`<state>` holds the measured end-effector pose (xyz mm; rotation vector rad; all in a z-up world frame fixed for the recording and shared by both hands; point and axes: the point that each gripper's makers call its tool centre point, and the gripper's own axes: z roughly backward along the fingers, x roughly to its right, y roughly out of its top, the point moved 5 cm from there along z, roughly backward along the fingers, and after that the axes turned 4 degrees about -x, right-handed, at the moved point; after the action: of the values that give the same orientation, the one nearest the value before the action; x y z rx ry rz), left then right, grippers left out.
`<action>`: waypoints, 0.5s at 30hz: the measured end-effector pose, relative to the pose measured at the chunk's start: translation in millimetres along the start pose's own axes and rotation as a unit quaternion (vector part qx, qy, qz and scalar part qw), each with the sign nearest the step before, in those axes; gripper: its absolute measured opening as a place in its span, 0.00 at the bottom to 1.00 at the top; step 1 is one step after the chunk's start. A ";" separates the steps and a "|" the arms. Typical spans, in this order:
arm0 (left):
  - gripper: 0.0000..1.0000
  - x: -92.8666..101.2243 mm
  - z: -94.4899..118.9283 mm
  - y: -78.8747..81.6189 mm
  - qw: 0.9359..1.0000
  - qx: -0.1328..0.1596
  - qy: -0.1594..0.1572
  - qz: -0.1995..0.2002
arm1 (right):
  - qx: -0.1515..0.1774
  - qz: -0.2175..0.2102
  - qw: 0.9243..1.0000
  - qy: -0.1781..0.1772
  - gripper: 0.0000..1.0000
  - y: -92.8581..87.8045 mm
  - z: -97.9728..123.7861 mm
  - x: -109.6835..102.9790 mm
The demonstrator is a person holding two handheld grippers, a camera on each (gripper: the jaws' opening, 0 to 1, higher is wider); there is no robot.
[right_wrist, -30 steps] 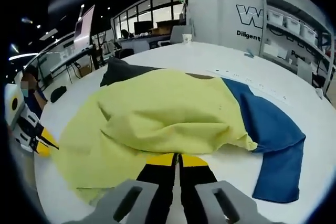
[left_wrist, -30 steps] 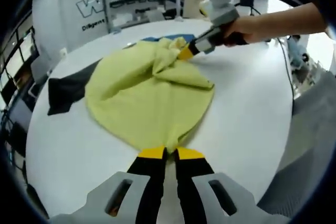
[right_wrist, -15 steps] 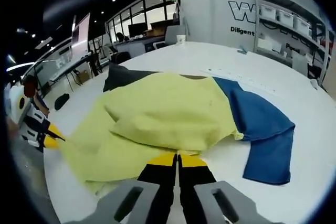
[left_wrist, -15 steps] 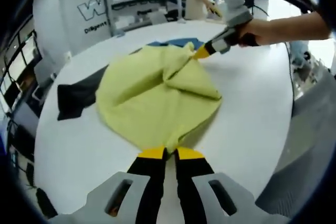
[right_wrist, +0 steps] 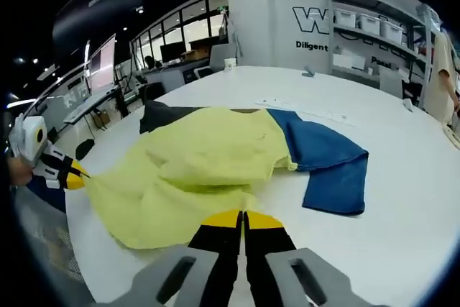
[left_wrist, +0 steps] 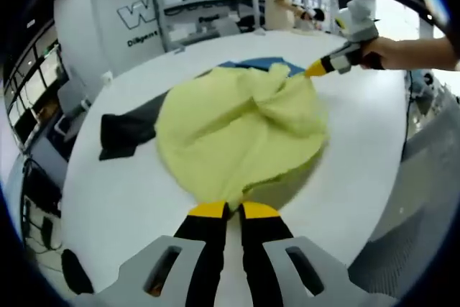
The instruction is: Fold the garment on the visible template until the final outline fits inside the template.
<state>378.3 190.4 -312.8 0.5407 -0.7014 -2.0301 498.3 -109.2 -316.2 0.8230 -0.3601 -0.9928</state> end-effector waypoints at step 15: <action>0.04 -4.0 25.8 -17.5 0.999 -0.022 0.017 -0.045 | -0.011 -0.071 0.997 -0.008 0.00 -58.1 57.1 -26.4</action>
<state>353.8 208.5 -304.8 0.5875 -0.6203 -2.1096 415.1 -128.7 -320.3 0.8299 -0.3064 -1.1335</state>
